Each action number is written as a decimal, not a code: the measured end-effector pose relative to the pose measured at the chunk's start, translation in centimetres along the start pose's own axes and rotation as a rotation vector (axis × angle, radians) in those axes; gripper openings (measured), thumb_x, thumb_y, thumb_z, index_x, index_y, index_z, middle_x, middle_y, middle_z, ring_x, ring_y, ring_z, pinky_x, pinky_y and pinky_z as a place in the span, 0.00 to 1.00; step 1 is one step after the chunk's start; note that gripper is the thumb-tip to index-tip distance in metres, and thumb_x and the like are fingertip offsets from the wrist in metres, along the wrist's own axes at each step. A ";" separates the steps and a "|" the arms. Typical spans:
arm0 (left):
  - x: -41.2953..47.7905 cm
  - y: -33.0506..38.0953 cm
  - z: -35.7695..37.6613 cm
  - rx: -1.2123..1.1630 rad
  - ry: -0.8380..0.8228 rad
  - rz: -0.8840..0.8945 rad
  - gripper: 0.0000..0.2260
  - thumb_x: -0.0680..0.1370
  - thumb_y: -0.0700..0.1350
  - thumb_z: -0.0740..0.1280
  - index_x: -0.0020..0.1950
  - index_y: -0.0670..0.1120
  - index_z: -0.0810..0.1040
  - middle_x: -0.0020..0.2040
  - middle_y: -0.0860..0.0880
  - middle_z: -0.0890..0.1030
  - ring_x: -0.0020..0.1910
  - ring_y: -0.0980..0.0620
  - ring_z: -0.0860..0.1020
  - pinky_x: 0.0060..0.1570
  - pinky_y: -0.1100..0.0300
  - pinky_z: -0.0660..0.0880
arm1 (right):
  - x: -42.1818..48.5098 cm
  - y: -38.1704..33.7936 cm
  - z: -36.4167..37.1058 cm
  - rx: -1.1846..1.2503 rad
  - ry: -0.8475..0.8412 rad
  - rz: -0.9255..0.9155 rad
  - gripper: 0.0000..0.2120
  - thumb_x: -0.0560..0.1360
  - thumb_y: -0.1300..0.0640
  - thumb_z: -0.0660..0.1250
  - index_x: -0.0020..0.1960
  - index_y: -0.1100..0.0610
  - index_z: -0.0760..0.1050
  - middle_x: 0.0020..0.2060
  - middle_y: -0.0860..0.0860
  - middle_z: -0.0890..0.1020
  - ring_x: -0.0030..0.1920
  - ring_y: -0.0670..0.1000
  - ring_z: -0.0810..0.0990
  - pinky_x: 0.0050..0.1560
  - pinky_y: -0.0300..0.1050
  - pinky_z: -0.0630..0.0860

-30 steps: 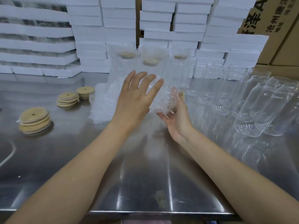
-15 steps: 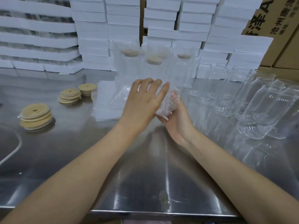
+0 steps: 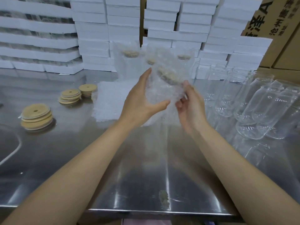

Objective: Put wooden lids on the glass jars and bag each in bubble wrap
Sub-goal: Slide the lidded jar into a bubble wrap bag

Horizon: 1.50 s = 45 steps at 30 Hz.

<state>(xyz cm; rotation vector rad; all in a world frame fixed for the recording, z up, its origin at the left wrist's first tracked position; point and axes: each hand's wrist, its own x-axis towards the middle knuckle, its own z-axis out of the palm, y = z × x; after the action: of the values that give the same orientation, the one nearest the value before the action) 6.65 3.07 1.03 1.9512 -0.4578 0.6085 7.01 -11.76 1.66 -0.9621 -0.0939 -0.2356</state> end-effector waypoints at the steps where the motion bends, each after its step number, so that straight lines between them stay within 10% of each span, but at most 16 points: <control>1: 0.0 -0.3 -0.1 -0.064 -0.040 -0.015 0.43 0.66 0.58 0.76 0.75 0.57 0.57 0.70 0.64 0.67 0.66 0.66 0.67 0.57 0.78 0.65 | 0.2 -0.7 -0.2 0.036 0.038 -0.052 0.07 0.80 0.58 0.64 0.43 0.57 0.73 0.32 0.47 0.77 0.30 0.43 0.72 0.27 0.34 0.65; 8: -0.5 -0.4 0.8 -0.366 -0.141 -0.078 0.29 0.68 0.48 0.74 0.64 0.63 0.66 0.61 0.68 0.74 0.60 0.70 0.73 0.56 0.74 0.69 | 0.9 -2.0 -1.4 0.028 -0.141 -0.108 0.17 0.80 0.42 0.56 0.57 0.52 0.76 0.52 0.50 0.80 0.52 0.49 0.78 0.57 0.41 0.73; 13: 0.1 -0.3 0.8 -0.595 -0.094 -0.120 0.18 0.74 0.50 0.68 0.63 0.53 0.73 0.62 0.54 0.78 0.62 0.59 0.75 0.62 0.63 0.71 | 0.7 -1.0 -1.3 -0.102 -0.169 -0.097 0.07 0.80 0.60 0.63 0.54 0.56 0.79 0.48 0.50 0.84 0.49 0.47 0.82 0.51 0.39 0.77; 17: 0.4 -0.1 0.2 -0.496 0.058 -0.099 0.09 0.77 0.53 0.67 0.49 0.48 0.79 0.44 0.55 0.81 0.43 0.63 0.76 0.46 0.69 0.71 | 1.3 -1.2 -1.7 -0.127 -0.095 -0.122 0.08 0.80 0.55 0.64 0.48 0.55 0.81 0.46 0.52 0.83 0.48 0.49 0.80 0.54 0.42 0.75; 23: 0.8 -0.8 -1.4 -0.404 -0.227 -0.126 0.53 0.54 0.72 0.74 0.73 0.49 0.63 0.70 0.48 0.71 0.69 0.55 0.70 0.68 0.57 0.68 | 1.6 -0.3 -2.7 -0.271 -0.243 -0.064 0.08 0.78 0.52 0.65 0.53 0.52 0.81 0.49 0.49 0.84 0.51 0.47 0.82 0.56 0.43 0.77; 28: 0.7 -0.8 -0.6 -0.384 -0.098 -0.063 0.28 0.67 0.42 0.77 0.65 0.48 0.71 0.59 0.57 0.79 0.59 0.59 0.78 0.55 0.64 0.75 | 1.6 0.2 -2.3 -0.226 -0.206 -0.107 0.09 0.77 0.60 0.67 0.42 0.52 0.84 0.42 0.49 0.85 0.45 0.46 0.82 0.47 0.41 0.78; 36: 1.9 -0.8 -1.8 -0.752 0.105 -0.166 0.23 0.66 0.47 0.75 0.59 0.49 0.73 0.53 0.54 0.81 0.57 0.52 0.79 0.62 0.49 0.74 | 1.2 1.0 -2.7 -0.544 -0.194 0.383 0.16 0.81 0.44 0.59 0.47 0.53 0.78 0.33 0.50 0.82 0.32 0.50 0.81 0.33 0.40 0.77; 41: 1.5 -0.7 -1.2 -0.605 0.074 -0.127 0.26 0.64 0.51 0.76 0.60 0.49 0.74 0.55 0.51 0.82 0.58 0.49 0.79 0.59 0.52 0.75 | 1.4 1.2 -2.7 -0.763 -0.111 0.151 0.08 0.77 0.63 0.64 0.40 0.55 0.76 0.26 0.50 0.73 0.20 0.45 0.69 0.23 0.35 0.65; 45: 0.7 -0.2 -0.5 -0.474 0.029 -0.099 0.29 0.67 0.45 0.77 0.65 0.44 0.71 0.59 0.49 0.80 0.58 0.55 0.79 0.54 0.63 0.76 | 1.7 0.8 -3.6 -1.428 -0.145 -0.114 0.05 0.74 0.55 0.68 0.40 0.49 0.75 0.28 0.45 0.75 0.30 0.49 0.75 0.34 0.41 0.67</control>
<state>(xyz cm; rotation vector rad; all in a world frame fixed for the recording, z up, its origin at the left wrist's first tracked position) 7.23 3.55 1.52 1.5017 -0.4383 0.4182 8.72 -14.56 -0.70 -2.4001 -0.1098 -0.3355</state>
